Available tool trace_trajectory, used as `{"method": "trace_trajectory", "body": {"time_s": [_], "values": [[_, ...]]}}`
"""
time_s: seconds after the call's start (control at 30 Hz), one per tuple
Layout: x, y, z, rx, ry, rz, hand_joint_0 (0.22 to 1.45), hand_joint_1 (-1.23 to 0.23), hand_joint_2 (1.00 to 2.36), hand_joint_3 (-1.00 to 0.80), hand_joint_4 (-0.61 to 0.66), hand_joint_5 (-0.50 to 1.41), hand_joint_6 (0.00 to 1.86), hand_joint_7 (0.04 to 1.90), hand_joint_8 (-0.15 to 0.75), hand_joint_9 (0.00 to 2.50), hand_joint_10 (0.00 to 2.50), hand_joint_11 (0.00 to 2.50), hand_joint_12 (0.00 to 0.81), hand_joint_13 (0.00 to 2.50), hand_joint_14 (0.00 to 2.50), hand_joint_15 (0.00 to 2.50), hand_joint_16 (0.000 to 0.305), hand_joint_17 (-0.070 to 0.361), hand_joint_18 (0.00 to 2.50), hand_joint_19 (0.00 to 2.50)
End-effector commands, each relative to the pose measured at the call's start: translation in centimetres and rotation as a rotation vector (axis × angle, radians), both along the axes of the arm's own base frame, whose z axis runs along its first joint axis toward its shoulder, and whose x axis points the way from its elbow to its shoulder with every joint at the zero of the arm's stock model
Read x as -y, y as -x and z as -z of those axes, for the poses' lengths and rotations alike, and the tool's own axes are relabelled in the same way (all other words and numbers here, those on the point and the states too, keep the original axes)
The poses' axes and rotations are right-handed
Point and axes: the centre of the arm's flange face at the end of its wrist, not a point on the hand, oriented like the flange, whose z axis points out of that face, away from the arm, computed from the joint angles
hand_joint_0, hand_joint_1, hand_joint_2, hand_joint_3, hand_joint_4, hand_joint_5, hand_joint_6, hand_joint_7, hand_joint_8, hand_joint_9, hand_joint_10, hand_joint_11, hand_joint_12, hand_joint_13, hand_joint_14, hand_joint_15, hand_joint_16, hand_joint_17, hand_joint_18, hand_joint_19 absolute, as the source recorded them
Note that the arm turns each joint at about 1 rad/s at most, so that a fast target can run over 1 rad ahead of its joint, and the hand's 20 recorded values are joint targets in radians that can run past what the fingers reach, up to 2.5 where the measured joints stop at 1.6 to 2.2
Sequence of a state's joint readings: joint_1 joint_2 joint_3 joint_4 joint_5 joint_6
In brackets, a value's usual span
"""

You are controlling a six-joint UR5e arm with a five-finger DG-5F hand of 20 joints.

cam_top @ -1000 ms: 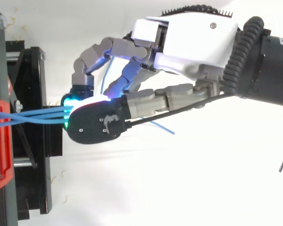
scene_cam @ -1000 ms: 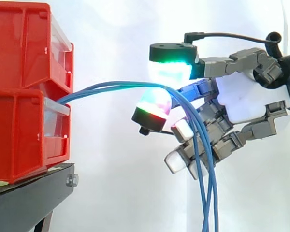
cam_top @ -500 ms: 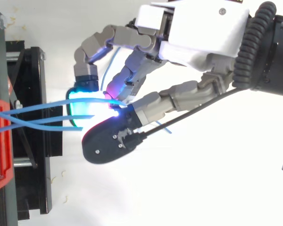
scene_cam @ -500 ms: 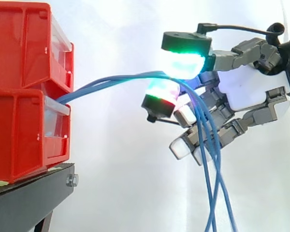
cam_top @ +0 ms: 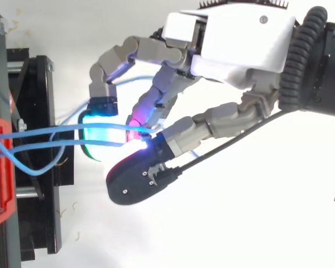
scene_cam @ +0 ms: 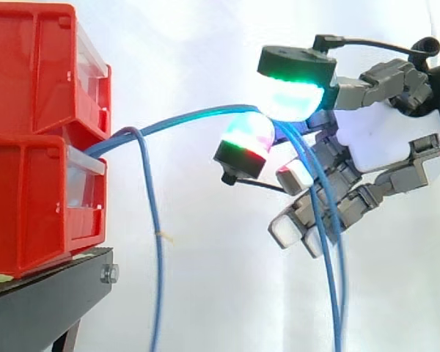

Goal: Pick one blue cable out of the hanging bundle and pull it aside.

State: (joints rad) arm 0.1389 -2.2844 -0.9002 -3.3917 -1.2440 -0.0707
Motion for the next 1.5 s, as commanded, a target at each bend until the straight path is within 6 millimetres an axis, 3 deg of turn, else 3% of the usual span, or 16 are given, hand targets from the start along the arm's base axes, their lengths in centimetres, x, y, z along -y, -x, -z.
{"method": "trace_trajectory", "body": {"time_s": [0.0, 0.13, 0.2, 0.33, 0.4, 0.57, 0.7, 0.77, 0.8, 1.0, 1.1, 1.13, 1.27, 1.47], "values": [[0.0, 0.08, 0.04, -0.006, -0.003, -0.006, 0.44, -0.69, 1.0, -0.5, -0.04, -0.06, 0.9, 1.02, 0.269, 1.17, 0.02, 0.6, 0.436, 0.89, 0.02, 0.53, 0.062, 0.14, 0.73, 0.64], [-0.01, 0.07, 0.04, -0.006, -0.003, -0.007, 0.44, -0.54, 1.0, -0.5, -0.05, -0.06, 0.89, 0.99, 0.27, 1.16, 0.02, 0.57, 0.449, 0.89, 0.02, 0.53, 0.064, 0.145, 0.72, 0.66], [-0.01, 0.07, 0.04, -0.006, -0.003, -0.007, 0.53, -0.49, 1.0, -0.5, -0.03, -0.07, 0.89, 0.98, 0.252, 1.15, 0.03, 0.59, 0.418, 0.86, 0.02, 0.54, 0.057, 0.129, 0.66, 0.68], [-0.02, 0.05, 0.15, -0.008, -0.003, -0.007, 0.57, -0.56, 1.01, -0.32, -0.01, -0.07, 0.89, 1.01, 0.252, 1.15, 0.03, 0.61, 0.413, 0.85, 0.02, 0.55, 0.055, 0.123, 0.65, 0.7], [-0.01, 0.07, 0.04, -0.006, -0.003, -0.007, 0.56, -0.63, 1.01, -0.18, 0.0, -0.07, 0.89, 1.02, 0.284, 1.16, 0.02, 0.59, 0.452, 0.89, 0.02, 0.53, 0.064, 0.144, 0.72, 0.66], [0.1, 0.08, 0.04, -0.006, -0.003, -0.006, 0.58, -0.77, 1.01, -0.07, 0.03, -0.09, 0.92, 0.93, 0.298, 1.11, 0.02, 0.62, 0.468, 0.89, 0.02, 0.53, 0.067, 0.151, 0.75, 0.63], [0.09, 0.03, 0.08, -0.006, -0.003, -0.006, 0.61, -0.82, 1.02, -0.13, 0.04, -0.12, 0.93, 0.89, 0.275, 1.05, 0.02, 0.63, 0.434, 0.86, 0.02, 0.54, 0.061, 0.137, 0.7, 0.65], [0.1, 0.06, -0.03, -0.005, -0.004, -0.006, 0.67, -0.85, 1.0, -0.43, 0.02, -0.12, 0.93, 0.87, 0.246, 1.03, 0.03, 0.67, 0.404, 0.83, 0.02, 0.55, 0.055, 0.124, 0.66, 0.66], [0.1, 0.07, 0.16, -0.009, -0.003, -0.006, 0.67, -0.86, 1.0, -0.5, 0.01, -0.12, 0.93, 0.86, 0.244, 1.03, 0.03, 0.66, 0.402, 0.83, 0.02, 0.55, 0.055, 0.123, 0.66, 0.65], [0.21, 0.09, 0.04, -0.006, -0.005, -0.004, 0.61, -0.88, 1.0, -0.5, 0.03, -0.11, 0.91, 0.9, 0.24, 1.05, 0.03, 0.66, 0.39, 0.84, 0.02, 0.54, 0.054, 0.121, 0.66, 0.65], [0.22, 0.11, 0.05, -0.007, -0.006, -0.004, 0.45, -0.77, 1.0, -0.5, 0.03, -0.08, 0.9, 0.92, 0.273, 1.1, 0.03, 0.63, 0.43, 0.87, 0.02, 0.54, 0.062, 0.139, 0.72, 0.64], [0.22, 0.11, 0.05, -0.007, -0.006, -0.004, 0.43, -0.63, 1.0, -0.5, 0.02, -0.08, 0.89, 0.93, 0.28, 1.13, 0.03, 0.6, 0.449, 0.89, 0.02, 0.54, 0.065, 0.146, 0.73, 0.63], [0.46, 0.12, 0.06, -0.007, -0.009, -0.009, 0.5, -0.34, 1.0, -0.5, -0.01, -0.07, 0.88, 0.94, 0.262, 1.15, 0.03, 0.6, 0.428, 0.87, 0.02, 0.55, 0.06, 0.136, 0.67, 0.7], [0.81, 0.14, -0.02, -0.006, -0.009, -0.003, 0.53, -0.38, 1.0, -0.47, 0.03, -0.1, 0.86, 0.9, 0.269, 1.11, 0.03, 0.61, 0.431, 0.85, 0.02, 0.56, 0.059, 0.134, 0.63, 0.71]]}}
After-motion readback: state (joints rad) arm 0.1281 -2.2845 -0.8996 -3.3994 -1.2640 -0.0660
